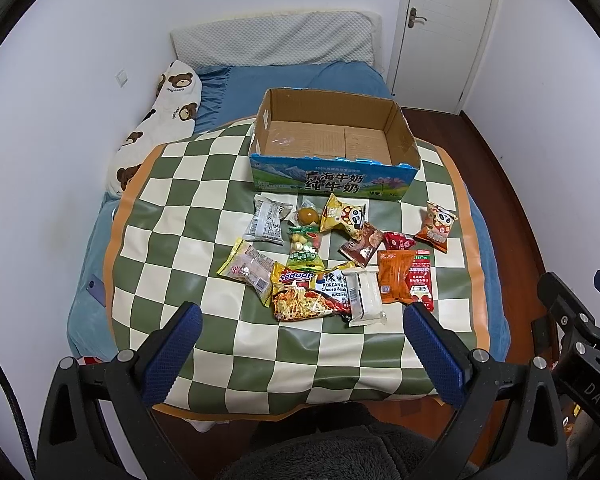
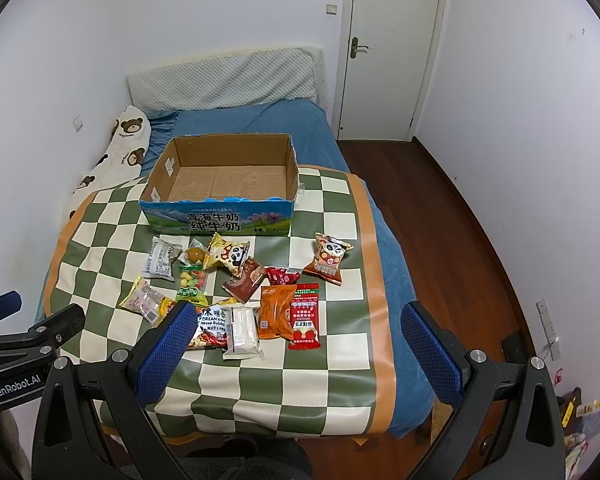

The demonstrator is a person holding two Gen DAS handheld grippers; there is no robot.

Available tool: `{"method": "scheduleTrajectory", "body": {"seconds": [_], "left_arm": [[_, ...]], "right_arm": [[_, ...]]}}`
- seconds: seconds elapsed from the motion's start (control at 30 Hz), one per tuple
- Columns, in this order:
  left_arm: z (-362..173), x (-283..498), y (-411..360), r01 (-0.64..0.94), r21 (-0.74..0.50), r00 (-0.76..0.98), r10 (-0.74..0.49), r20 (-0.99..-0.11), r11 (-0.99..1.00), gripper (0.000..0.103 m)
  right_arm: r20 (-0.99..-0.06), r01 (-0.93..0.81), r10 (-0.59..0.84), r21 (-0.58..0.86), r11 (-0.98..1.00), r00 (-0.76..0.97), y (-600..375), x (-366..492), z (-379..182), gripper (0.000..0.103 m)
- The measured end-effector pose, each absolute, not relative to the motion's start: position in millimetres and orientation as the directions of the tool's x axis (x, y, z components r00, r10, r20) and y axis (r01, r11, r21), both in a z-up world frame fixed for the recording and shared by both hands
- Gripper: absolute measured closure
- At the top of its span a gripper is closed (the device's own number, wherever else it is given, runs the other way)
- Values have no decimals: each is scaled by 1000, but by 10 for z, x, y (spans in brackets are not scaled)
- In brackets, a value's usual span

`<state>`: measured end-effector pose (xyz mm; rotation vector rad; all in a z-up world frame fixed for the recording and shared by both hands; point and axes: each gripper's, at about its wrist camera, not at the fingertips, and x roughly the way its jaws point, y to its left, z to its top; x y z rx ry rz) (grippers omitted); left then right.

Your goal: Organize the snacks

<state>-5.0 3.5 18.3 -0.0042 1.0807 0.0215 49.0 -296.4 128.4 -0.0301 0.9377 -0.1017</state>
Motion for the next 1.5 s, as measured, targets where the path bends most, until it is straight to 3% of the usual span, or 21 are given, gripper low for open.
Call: {"method": "scheduleTrajectory", "body": {"seconds": [1.13, 1.27, 1.5], "left_arm": [[136, -40, 43, -26, 9, 466, 20, -885, 1000, 0], [-127, 130, 188, -72, 16, 421, 45, -906, 997, 0], [-957, 552, 593, -190, 17, 249, 65, -966, 982, 0]], "right_arm": [[-815, 86, -90, -50, 995, 572, -2919, 520, 1232, 0], [-853, 96, -54, -5, 995, 519, -2970, 688, 936, 0], [-944, 115, 91, 134, 984, 317, -3016, 1182, -160, 0]]}}
